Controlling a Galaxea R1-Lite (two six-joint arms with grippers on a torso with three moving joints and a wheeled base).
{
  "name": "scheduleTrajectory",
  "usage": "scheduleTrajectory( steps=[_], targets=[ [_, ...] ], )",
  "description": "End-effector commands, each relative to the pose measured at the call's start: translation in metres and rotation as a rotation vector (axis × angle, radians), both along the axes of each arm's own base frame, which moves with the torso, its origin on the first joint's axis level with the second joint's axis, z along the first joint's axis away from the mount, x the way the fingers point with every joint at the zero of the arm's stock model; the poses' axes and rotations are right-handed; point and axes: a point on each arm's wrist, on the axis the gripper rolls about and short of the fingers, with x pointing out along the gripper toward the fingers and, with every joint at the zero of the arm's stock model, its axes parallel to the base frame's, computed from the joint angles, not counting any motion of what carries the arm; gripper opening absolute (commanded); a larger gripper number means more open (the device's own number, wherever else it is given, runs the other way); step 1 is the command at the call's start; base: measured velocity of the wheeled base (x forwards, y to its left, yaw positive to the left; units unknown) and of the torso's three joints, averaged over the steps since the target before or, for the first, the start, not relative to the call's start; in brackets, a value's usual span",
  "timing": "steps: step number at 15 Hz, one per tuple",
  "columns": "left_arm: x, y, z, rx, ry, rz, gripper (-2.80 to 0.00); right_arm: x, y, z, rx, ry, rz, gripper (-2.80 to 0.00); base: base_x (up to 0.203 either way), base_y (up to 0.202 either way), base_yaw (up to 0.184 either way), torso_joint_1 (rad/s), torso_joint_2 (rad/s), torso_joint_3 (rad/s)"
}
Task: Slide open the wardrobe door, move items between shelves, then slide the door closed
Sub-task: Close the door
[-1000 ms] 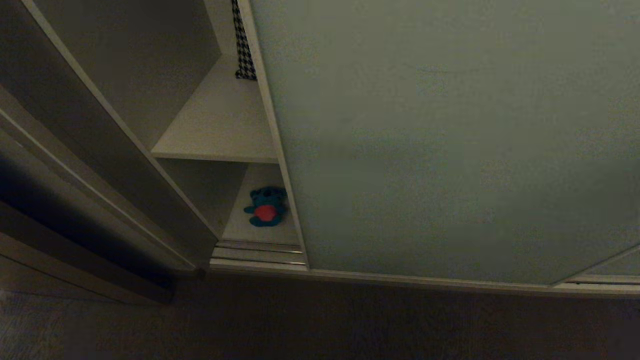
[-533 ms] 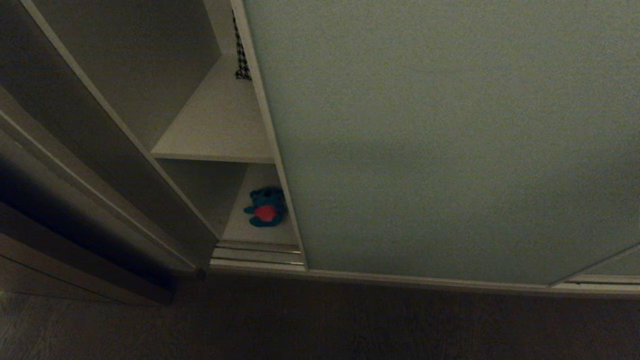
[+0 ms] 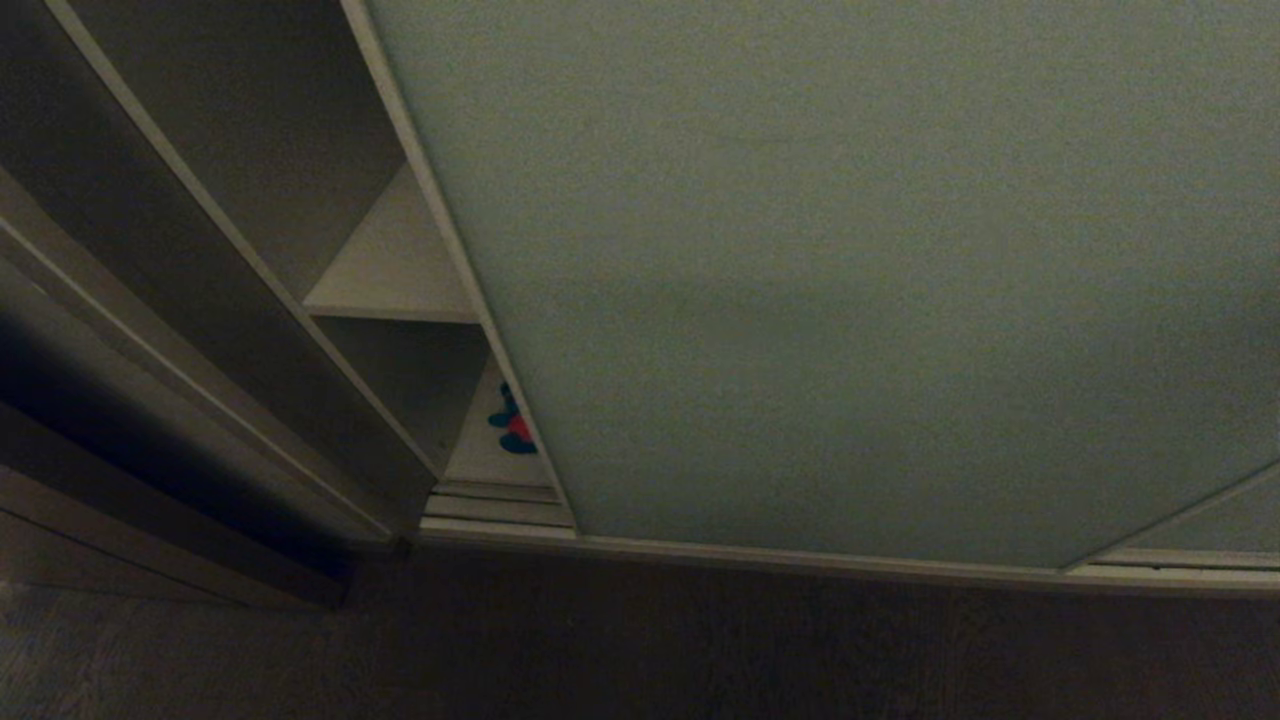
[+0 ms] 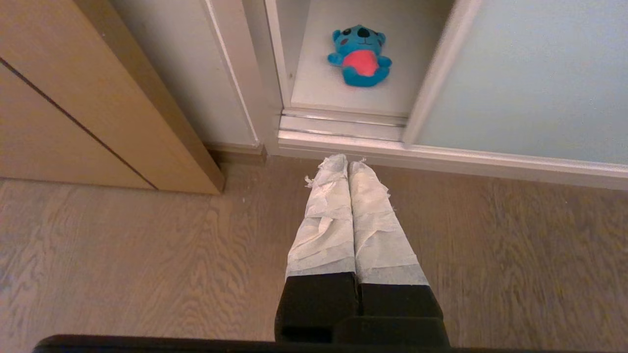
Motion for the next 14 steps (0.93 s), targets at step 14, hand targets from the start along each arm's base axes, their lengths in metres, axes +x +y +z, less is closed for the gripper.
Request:
scheduleTrajectory(
  steps=[14],
  targets=[
    [0.0, 0.0, 0.0, 0.0, 0.001, 0.001, -2.8, -0.01, 0.088, -0.007, -0.004, -0.013, 0.197, -2.8, 0.0, 0.0, 0.0, 0.0, 0.0, 0.0]
  ],
)
